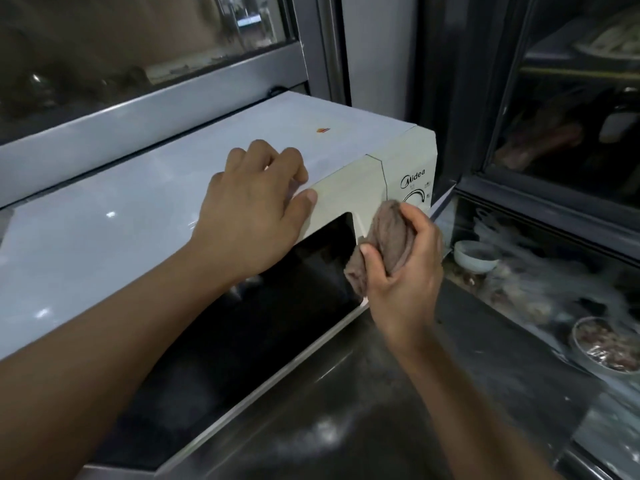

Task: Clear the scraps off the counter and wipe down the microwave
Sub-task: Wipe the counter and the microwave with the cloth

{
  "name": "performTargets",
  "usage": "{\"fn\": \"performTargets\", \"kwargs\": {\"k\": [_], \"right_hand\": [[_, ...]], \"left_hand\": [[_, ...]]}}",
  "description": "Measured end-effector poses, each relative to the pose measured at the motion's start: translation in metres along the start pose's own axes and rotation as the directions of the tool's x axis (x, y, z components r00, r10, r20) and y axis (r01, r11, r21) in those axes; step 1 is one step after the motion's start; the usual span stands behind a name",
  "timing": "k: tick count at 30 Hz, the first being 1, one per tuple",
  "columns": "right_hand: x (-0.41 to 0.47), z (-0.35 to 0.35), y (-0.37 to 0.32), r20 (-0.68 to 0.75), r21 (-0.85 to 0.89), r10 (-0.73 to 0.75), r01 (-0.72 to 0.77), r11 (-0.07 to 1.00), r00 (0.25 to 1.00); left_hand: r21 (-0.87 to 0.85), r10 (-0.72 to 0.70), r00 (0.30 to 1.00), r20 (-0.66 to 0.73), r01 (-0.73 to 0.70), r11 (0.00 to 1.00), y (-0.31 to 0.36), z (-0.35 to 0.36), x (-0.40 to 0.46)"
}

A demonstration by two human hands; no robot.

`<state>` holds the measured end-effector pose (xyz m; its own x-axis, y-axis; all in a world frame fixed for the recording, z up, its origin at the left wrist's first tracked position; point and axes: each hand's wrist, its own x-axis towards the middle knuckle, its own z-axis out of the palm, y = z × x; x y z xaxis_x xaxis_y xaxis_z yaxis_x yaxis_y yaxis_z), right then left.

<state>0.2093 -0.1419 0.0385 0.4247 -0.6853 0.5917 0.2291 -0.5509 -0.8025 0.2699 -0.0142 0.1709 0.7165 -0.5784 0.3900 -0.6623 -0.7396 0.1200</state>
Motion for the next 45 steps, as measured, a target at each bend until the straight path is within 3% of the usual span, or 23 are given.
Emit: {"fn": "performTargets", "kwargs": {"k": [8,14,20,30,36,42,45], "right_hand": [[0.028,0.007,-0.044,0.063,-0.081,-0.082,0.087,0.993,0.995],[0.009,0.013,-0.022,0.032,-0.103,-0.074,0.077,0.992,0.997],[-0.014,0.014,0.005,0.049,-0.019,-0.041,0.042,0.999,0.998],[-0.055,0.013,0.048,0.131,0.004,0.198,-0.200,0.980,0.971],[-0.074,0.017,0.058,0.281,-0.066,0.458,-0.459,0.886,0.843],[-0.058,0.014,0.027,0.131,-0.126,0.375,-0.359,0.925,0.918],[-0.042,0.008,-0.001,0.075,-0.163,0.261,-0.246,0.955,0.962]], "left_hand": [[0.045,-0.004,1.000,0.000,0.004,0.999,0.001,-0.001,-0.001],[0.051,0.004,1.000,-0.011,-0.003,0.999,-0.001,0.001,-0.001],[0.032,-0.002,1.000,-0.013,0.002,0.999,0.002,-0.001,-0.002],[0.009,0.011,0.999,-0.038,-0.011,1.000,0.002,-0.007,-0.003],[-0.041,0.002,1.000,-0.007,-0.002,0.999,-0.003,-0.018,-0.006],[-0.056,0.012,0.998,0.069,-0.008,0.998,-0.015,-0.035,-0.023],[-0.006,0.027,0.996,0.085,-0.026,1.000,-0.025,-0.046,-0.039]]}}
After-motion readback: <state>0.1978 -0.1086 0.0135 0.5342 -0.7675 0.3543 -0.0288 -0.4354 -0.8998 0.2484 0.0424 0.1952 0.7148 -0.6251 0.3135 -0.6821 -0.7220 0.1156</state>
